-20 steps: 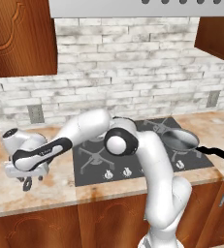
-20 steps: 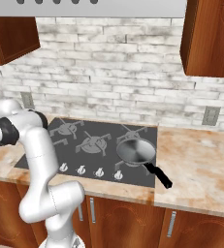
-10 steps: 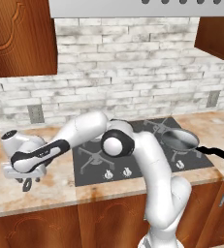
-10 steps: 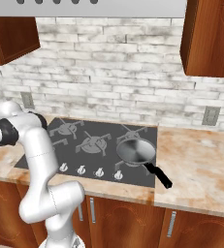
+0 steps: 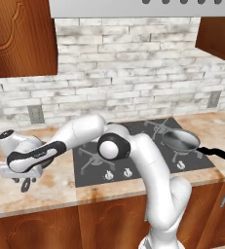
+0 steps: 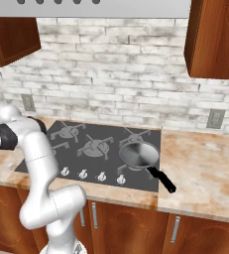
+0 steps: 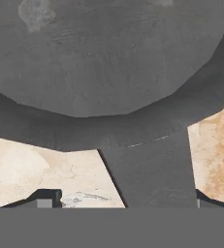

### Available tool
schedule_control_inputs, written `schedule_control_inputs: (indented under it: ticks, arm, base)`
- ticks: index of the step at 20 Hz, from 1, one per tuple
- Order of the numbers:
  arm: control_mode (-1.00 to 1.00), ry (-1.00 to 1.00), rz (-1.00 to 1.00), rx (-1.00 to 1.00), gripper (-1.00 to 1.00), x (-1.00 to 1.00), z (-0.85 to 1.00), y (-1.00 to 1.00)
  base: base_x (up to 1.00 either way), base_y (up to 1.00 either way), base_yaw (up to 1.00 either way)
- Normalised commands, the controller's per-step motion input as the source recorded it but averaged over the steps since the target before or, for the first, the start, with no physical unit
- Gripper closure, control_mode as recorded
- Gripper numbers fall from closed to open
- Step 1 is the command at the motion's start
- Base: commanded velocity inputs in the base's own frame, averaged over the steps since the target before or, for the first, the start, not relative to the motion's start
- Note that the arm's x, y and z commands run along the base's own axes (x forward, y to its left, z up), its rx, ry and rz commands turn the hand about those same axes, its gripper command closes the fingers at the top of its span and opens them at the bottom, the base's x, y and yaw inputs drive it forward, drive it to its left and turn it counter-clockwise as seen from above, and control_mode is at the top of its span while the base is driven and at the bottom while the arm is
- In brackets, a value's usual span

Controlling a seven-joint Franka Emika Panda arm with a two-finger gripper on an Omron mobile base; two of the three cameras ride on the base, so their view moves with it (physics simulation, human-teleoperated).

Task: Place both pans onto different burners. Then place the sweet potato and the steak on different pans.

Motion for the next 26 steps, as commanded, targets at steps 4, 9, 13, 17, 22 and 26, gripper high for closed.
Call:
schedule_control_inputs:
  ticks: [4,9,13,17,22,26]
  arm:
    - [-1.0,0.0,0.0,0.0,1.0,0.02,-0.14,0.02]
    - [-1.0,0.0,0.0,0.0,1.0,0.0,0.01,0.0]
    - [-1.0,-0.02,0.0,0.0,1.0,0.0,0.27,-0.03]
    - [-1.0,-0.1,0.0,0.0,1.0,-0.02,0.54,-0.01]
    - [-1.0,-0.07,0.0,0.0,1.0,-0.16,0.51,-0.38]
    - [-1.0,0.0,-0.04,0.02,1.0,-0.16,0.24,-0.76]
  base:
    - [0.0,0.0,0.0]
    - [0.0,0.0,0.0]
    - [0.0,0.0,0.0]
    - [0.0,0.0,0.0]
    - [0.0,0.0,0.0]
    - [0.0,0.0,0.0]
